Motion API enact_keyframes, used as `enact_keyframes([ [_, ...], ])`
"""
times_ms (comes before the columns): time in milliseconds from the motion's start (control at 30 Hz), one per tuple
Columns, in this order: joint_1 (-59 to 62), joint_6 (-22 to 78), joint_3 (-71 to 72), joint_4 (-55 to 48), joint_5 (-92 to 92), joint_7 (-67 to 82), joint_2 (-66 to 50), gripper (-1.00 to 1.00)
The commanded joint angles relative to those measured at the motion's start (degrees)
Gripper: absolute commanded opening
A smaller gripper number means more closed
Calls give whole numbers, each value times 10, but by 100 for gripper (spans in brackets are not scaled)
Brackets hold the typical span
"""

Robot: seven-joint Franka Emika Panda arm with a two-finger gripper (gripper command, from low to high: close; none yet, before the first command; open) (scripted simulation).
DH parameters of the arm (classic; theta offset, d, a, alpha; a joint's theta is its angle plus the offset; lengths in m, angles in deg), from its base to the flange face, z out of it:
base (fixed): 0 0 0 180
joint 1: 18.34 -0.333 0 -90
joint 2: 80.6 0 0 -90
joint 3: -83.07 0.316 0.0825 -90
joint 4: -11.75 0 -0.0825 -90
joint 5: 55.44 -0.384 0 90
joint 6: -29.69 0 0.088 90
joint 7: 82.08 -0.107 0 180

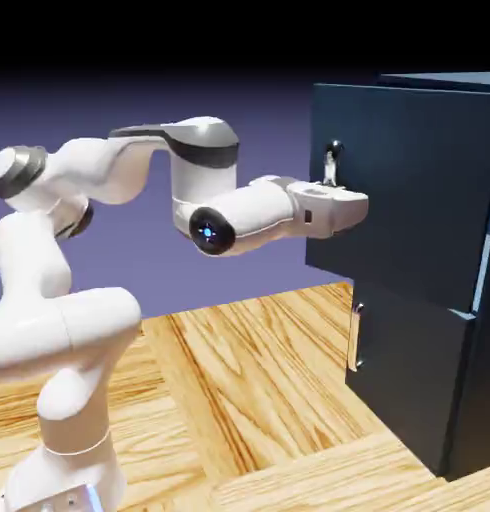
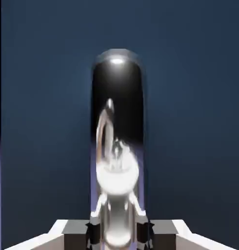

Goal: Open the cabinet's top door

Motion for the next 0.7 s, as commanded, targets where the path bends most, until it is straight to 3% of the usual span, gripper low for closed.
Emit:
enact_keyframes([
  [0, 10, 24, -9, 0, 15, 9, 12, -100],
  [367, 158, 282, -61, -84, 233, 151, 205, -100],
  [667, 258, 370, -18, -225, 415, 259, 392, -100],
])
